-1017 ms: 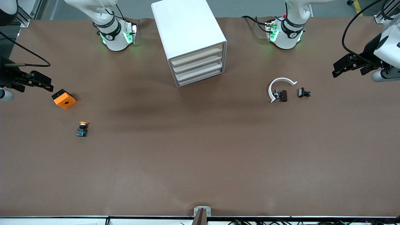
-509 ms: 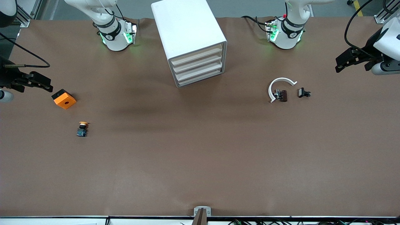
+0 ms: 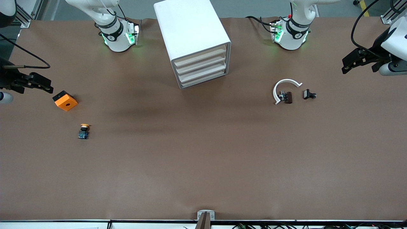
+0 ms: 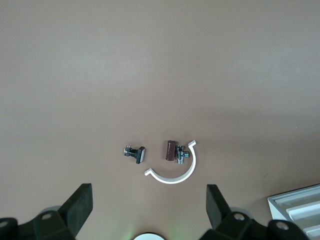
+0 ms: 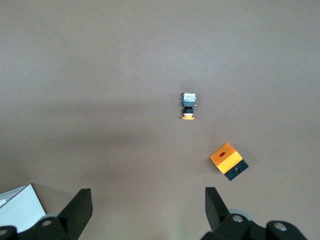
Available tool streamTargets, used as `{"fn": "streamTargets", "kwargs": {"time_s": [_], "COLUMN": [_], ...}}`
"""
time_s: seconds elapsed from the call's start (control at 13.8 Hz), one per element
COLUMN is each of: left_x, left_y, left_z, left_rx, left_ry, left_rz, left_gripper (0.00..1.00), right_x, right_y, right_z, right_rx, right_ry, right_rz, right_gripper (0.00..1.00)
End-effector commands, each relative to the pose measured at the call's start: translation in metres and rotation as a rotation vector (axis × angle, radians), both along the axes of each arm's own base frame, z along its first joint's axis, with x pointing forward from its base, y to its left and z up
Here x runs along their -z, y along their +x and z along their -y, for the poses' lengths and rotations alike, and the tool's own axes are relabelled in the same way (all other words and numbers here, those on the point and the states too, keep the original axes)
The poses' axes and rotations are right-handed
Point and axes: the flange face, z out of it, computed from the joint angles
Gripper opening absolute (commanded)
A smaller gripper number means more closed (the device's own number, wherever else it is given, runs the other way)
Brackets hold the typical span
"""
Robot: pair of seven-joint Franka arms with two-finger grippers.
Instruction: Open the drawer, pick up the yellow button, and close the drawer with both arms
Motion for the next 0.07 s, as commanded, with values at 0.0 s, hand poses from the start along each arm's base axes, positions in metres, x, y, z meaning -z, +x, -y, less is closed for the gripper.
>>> {"fn": "streamTargets", "kwargs": {"time_s": [0.0], "left_x": [-0.0069], "left_y": [0.0008], "left_z": [-0.0028], "left_rx": [0.011], "left_ry": [0.013], "left_rz": [0.015], "left_gripper": [1.0], "right_x": [-0.0063], "right_y": [0.0006], "right_z": [0.0069], "right_rx": [0.01], "right_ry": [0.0], "right_rz": [0.001], "right_gripper": [1.0]}}
